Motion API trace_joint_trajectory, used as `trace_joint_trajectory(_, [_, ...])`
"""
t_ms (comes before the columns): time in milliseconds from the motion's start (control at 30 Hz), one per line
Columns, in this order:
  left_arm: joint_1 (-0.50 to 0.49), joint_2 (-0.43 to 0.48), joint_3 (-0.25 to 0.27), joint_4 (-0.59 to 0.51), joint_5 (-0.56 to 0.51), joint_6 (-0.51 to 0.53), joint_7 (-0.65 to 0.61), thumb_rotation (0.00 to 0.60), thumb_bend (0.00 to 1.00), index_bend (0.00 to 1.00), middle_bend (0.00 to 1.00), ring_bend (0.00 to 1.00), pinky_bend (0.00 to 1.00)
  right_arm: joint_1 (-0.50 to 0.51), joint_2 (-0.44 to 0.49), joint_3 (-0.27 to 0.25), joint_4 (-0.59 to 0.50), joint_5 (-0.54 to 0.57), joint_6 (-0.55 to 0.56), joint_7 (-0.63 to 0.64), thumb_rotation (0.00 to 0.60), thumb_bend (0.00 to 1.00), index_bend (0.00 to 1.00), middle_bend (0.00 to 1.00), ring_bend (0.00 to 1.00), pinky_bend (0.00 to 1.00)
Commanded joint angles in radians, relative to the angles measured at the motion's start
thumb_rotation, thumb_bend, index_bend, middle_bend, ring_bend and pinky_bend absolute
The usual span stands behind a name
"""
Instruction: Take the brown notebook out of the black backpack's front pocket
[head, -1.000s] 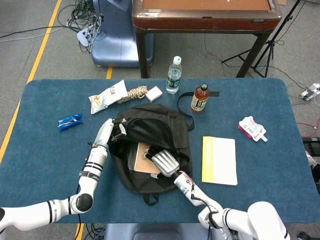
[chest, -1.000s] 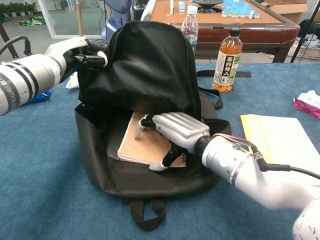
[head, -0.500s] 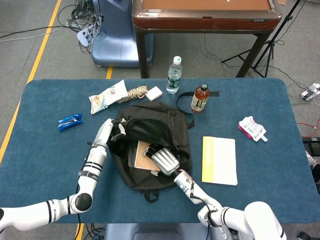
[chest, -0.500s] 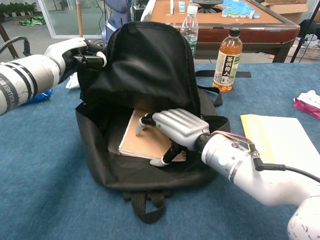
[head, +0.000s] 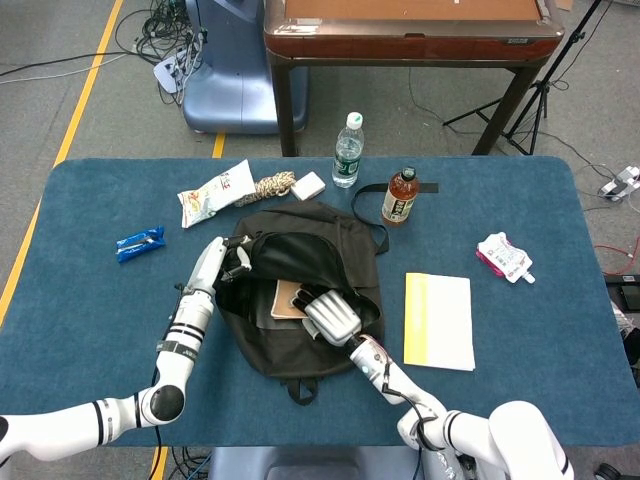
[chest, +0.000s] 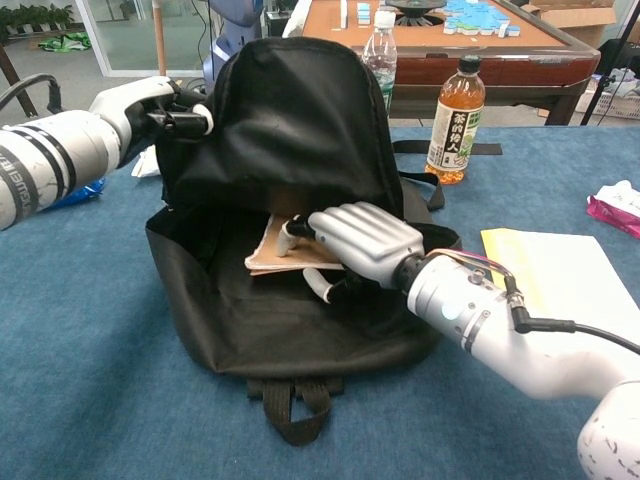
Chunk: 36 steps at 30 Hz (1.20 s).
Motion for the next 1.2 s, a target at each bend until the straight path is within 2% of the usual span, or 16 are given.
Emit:
trace_joint_trajectory(33, [-0.001,0.002,-0.003,0.003,0.000,0.000,0.001,0.505,0.74,0.56,0.43,0.34,0.18,0.004,0.002,0.002,0.007,-0.009,0.020,-0.009,0.600,0.62,0.45,0.32,0.22,0.30])
trace_joint_trajectory(200, [-0.007,0.011,-0.013,0.008,-0.011,-0.006,0.006,0.498,0.74,0.56,0.42,0.33,0.18,0.003,0.007,0.013,0.001,-0.005,0.040,-0.014,0.600,0.62,0.66,0.44,0.31,0.32])
trace_joint_trajectory(333, [-0.008,0.021,-0.016,0.004,-0.019,-0.012,0.009,0.495,0.73,0.55,0.42,0.32,0.18,-0.007,0.039,0.010,-0.058,-0.013,0.068,-0.006,0.600,0.62,0.73,0.49,0.37,0.36])
trace_joint_trajectory(433, [-0.007,0.026,-0.018,0.000,-0.022,-0.013,0.007,0.495,0.73,0.55,0.42,0.32,0.18,-0.017,0.076,0.011,-0.121,-0.021,0.091,-0.012,0.600,0.63,0.75,0.51,0.40,0.38])
trace_joint_trajectory(633, [-0.003,0.039,-0.016,-0.013,-0.030,-0.019,0.005,0.491,0.72,0.55,0.41,0.31,0.18,-0.047,0.198,0.010,-0.318,-0.046,0.154,-0.032,0.600,0.64,0.78,0.54,0.45,0.43])
trace_joint_trajectory(933, [0.008,0.067,0.000,-0.051,-0.031,-0.020,0.015,0.475,0.71,0.54,0.41,0.31,0.18,-0.110,0.454,0.007,-0.673,-0.107,0.259,-0.023,0.600,0.64,0.81,0.57,0.50,0.47])
trace_joint_trajectory(1100, [0.016,0.079,0.013,-0.074,-0.026,-0.018,0.018,0.442,0.70,0.54,0.40,0.30,0.18,-0.154,0.611,0.015,-0.846,-0.144,0.327,-0.003,0.600,0.64,0.82,0.57,0.51,0.47])
trace_joint_trajectory(1200, [0.024,0.089,0.027,-0.094,-0.012,-0.015,0.022,0.401,0.70,0.53,0.40,0.29,0.18,-0.179,0.698,0.027,-0.930,-0.145,0.354,0.018,0.600,0.64,0.82,0.57,0.51,0.47])
